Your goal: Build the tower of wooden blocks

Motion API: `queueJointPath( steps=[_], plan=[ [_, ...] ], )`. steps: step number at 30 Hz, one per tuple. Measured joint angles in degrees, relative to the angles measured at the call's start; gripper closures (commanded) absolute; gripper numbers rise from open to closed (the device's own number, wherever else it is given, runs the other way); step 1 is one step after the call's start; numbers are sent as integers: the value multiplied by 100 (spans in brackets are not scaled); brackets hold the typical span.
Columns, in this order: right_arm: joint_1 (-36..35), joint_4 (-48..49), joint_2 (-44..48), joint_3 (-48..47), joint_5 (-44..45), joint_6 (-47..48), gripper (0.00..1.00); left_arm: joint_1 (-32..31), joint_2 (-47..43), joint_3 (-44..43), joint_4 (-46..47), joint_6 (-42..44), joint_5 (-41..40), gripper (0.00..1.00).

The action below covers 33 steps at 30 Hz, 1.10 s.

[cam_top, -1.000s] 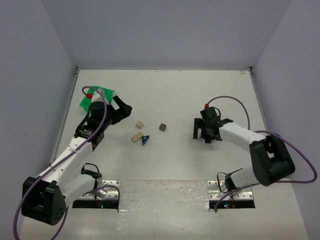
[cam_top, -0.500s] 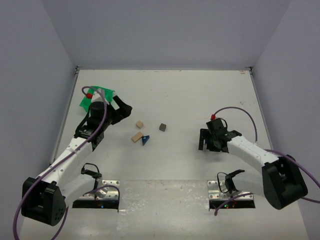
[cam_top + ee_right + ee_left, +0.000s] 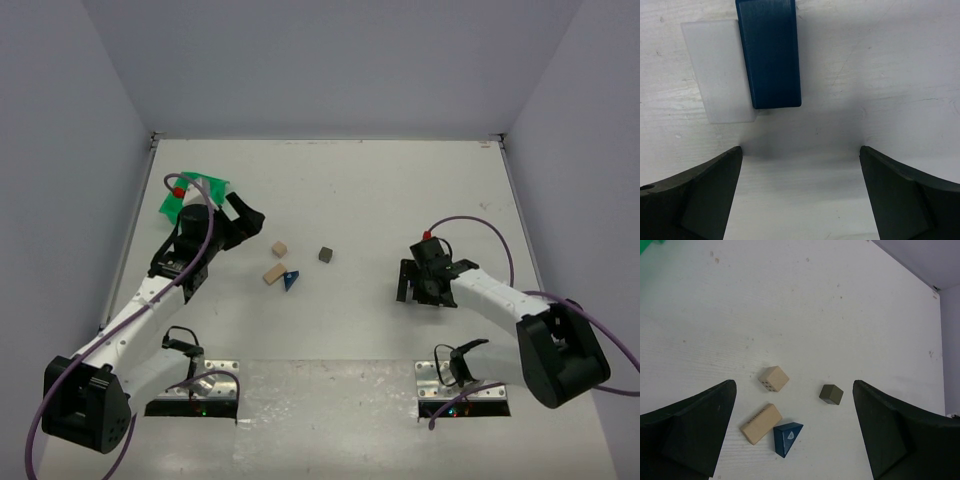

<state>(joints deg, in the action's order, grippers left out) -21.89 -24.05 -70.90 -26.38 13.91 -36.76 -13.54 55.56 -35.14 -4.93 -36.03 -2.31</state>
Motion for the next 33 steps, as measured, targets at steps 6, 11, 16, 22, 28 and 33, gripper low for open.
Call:
queueJointPath(
  steps=[6,11,16,22,28,33],
  plan=[
    [-1,30,-193,-125,58,-139,1,0,-59,0,2,0,-2,0],
    [0,95,-269,-175,190,-252,1,0,-93,0,2,0,-13,0],
    [0,106,-288,-191,345,-328,1,0,-95,0,1,0,-37,0],
    [1,110,-387,-266,413,-383,1,-2,-92,0,2,0,-48,0],
    [4,109,-439,-303,450,-401,1,-2,-92,0,2,0,-50,0],
    [4,125,-451,-314,498,-405,1,-4,-92,0,2,2,-52,0]
  ],
)
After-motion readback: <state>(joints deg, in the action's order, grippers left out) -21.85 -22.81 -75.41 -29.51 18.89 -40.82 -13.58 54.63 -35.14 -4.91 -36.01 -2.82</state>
